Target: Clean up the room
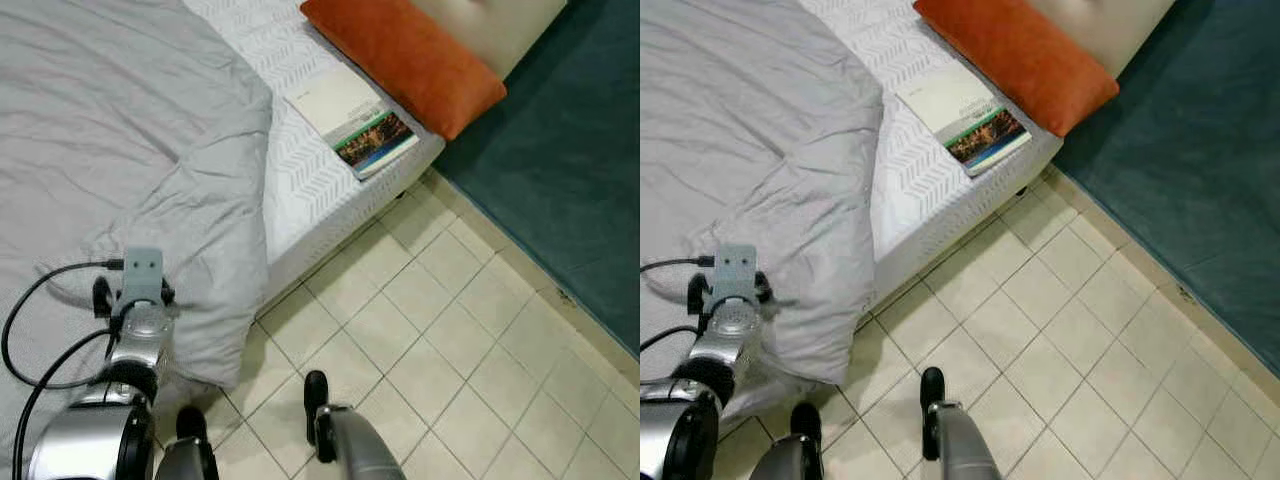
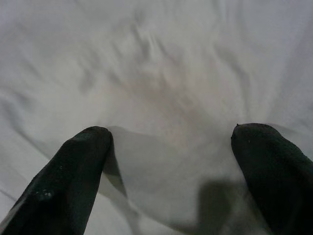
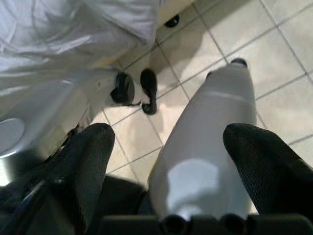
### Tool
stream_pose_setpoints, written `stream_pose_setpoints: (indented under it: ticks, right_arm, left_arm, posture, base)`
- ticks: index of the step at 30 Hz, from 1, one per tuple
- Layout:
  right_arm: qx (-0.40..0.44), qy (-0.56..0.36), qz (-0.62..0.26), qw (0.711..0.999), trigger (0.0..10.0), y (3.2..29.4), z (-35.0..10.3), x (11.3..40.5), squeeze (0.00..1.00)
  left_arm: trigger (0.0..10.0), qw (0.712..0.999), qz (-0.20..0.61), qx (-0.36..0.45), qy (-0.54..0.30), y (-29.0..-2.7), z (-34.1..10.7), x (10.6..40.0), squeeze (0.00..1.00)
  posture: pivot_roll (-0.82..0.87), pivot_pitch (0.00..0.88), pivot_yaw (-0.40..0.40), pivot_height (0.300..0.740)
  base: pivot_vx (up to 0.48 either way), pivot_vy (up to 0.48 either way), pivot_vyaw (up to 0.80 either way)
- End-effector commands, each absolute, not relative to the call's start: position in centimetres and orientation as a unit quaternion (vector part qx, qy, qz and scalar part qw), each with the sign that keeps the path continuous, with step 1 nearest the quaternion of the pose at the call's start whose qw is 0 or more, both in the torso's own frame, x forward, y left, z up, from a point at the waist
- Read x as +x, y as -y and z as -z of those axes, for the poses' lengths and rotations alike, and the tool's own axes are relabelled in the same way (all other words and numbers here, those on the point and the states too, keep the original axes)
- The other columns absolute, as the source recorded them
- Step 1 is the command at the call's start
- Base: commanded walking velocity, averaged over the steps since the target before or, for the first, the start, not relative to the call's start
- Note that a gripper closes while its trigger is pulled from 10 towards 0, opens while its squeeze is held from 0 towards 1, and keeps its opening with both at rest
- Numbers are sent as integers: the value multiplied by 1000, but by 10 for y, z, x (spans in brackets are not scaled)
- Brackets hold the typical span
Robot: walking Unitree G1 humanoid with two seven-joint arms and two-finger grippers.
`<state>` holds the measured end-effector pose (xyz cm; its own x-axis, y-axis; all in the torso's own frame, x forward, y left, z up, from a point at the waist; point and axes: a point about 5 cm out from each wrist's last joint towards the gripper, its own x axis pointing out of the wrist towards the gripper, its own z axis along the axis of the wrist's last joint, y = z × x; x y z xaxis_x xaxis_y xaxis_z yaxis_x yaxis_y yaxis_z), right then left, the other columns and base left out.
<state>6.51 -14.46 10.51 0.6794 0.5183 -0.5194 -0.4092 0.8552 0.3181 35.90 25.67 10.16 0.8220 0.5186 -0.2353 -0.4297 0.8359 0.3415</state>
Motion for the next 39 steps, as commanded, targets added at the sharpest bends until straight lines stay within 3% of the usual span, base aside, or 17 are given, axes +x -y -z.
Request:
stream_pose_setpoints:
  ticks: [1,6,7,16,38,39]
  right_arm:
    - [81,-331,-244,908,10000,151,-107,54,0]
    - [84,-340,-240,905,10000,151,-110,46,0]
    - [86,-338,-239,906,10000,150,-111,46,0]
    - [87,-313,-230,917,10000,150,-103,63,0]
    - [89,-286,-226,927,10000,145,-92,88,0]
    - [89,-284,-226,928,10000,145,-92,89,0]
  left_arm:
    - [10000,933,-241,117,-242,-256,-65,338,0]
    - [10000,931,-245,97,-252,-258,-60,334,0]
    - [0,935,-235,96,-247,-255,-62,337,0]
    - [0,967,-81,115,-213,-194,-66,355,0]
    - [0,971,13,128,-203,-166,-55,350,0]
    - [1294,972,20,129,-197,-164,-57,352,0]
  posture:
    - [-511,585,-256,740]
    - [-523,598,-261,740]
    - [-520,603,-252,740]
    - [-460,557,-191,740]
    - [-399,529,-143,740]
    - [-399,528,-143,740]
  base:
    - [0,0,0]
    - [0,0,0]
    - [0,0,0]
    - [0,0,0]
    - [0,0,0]
    - [0,0,0]
